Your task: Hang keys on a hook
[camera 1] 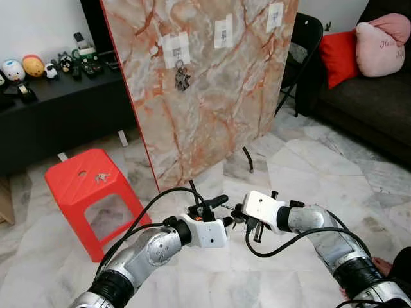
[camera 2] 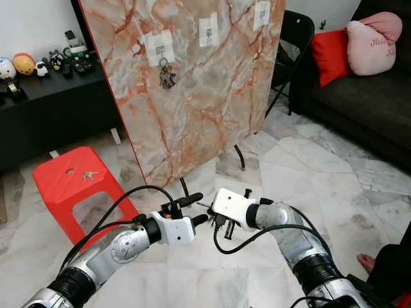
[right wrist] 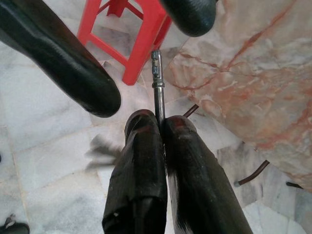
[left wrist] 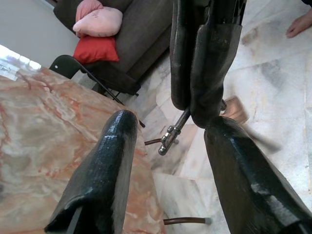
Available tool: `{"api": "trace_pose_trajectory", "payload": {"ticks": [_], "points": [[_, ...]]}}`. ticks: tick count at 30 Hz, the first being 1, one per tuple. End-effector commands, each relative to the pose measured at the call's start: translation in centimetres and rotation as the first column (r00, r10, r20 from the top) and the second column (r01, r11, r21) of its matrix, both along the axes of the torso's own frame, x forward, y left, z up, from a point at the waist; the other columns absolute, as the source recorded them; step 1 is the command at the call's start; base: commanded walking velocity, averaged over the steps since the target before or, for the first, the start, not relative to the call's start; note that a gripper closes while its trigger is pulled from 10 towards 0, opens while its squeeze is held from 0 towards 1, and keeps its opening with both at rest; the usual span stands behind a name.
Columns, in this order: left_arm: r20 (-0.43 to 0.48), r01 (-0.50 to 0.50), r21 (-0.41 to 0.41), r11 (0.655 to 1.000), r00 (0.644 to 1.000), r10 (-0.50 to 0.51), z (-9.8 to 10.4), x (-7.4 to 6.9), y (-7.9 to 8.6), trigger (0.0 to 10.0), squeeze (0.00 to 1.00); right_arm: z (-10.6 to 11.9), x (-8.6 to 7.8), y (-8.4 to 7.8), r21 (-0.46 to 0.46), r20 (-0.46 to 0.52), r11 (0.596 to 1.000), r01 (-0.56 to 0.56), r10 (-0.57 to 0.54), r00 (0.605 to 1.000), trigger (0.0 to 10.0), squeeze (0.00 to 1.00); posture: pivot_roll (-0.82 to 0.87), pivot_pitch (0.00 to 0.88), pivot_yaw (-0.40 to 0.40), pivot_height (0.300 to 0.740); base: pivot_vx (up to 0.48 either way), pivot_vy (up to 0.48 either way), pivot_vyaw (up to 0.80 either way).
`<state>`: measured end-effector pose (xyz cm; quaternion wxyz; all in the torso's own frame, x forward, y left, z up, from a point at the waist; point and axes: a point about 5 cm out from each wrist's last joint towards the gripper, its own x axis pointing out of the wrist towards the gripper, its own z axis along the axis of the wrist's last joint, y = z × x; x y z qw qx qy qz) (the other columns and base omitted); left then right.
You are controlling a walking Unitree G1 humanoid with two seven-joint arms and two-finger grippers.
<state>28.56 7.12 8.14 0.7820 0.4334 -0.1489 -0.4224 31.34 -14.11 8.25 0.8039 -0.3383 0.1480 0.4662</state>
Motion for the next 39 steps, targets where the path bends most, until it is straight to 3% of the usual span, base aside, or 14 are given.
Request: {"api": "trace_pose_trajectory", "payload": {"ticks": [1,6,7,9,10,11,12,13,39], "points": [[0.02,0.028,0.022,0.999,0.999,-0.029,0.1,0.0,-0.5,10.0,0.0,0.7,0.0,0.5,0.005,0.021,0.999,-0.035,0.035,0.999,10.0,0.0,0.01,0.0,0.008,0.74,0.0,0.0,0.0],[0.056,0.021,0.054,0.998,0.998,-0.024,0.1,0.5,-0.7,10.0,0.0,0.8,-0.4,1.0,-0.007,0.018,0.997,-0.079,0.079,0.997,10.0,0.0,0.01,0.0,0.006,0.74,0.0,0.0,0.0],[0.061,0.018,0.054,0.998,0.998,-0.021,0.1,0.5,-0.7,9.4,0.0,0.8,-0.5,1.1,-0.008,0.015,0.996,-0.085,0.085,0.996,10.0,0.0,0.01,0.0,0.006,0.74,0.0,0.0,0.0],[0.063,0.017,0.054,0.998,0.998,-0.021,0.0,0.6,-0.7,9.4,0.0,0.8,-0.5,1.2,-0.006,0.012,0.996,-0.086,0.086,0.996,10.0,0.0,0.01,0.0,0.006,0.74,0.0,0.0,0.0],[0.065,0.013,0.054,0.998,0.998,-0.017,0.0,0.7,-0.7,2.7,0.0,0.8,-0.6,1.2,-0.007,0.011,0.996,-0.089,0.09,0.996,10.0,0.0,0.01,0.0,0.006,0.74,0.0,0.0,0.0],[0.065,0.013,0.054,0.998,0.998,-0.017,0.0,0.7,-0.7,2.7,0.0,0.8,-0.6,1.2,-0.007,0.011,0.996,-0.089,0.09,0.996,10.0,0.0,0.01,0.0,0.006,0.74,0.0,0.0,0.0],[0.069,0.009,0.055,0.998,0.998,-0.013,0.1,0.7,-0.6,0.6,0.0,0.8,-0.6,1.2,-0.01,0.011,0.996,-0.092,0.093,0.996,10.0,0.0,0.02,0.0,0.005,0.74,0.0,0.0,0.0],[0.075,0.004,0.056,0.998,0.997,-0.008,0.1,0.8,-0.6,0.0,0.0,0.8,-0.7,1.3,-0.016,0.011,0.995,-0.097,0.097,0.995,10.0,0.0,0.02,0.0,0.005,0.74,0.0,0.0,0.0],[0.082,0.009,0.053,0.999,0.997,-0.014,0.3,1.0,-0.4,0.0,0.0,0.3,-0.7,1.5,-0.041,0.01,0.996,-0.081,0.081,0.997,10.0,0.0,0.02,0.0,0.009,0.74,0.0,0.0,0.0]]}}
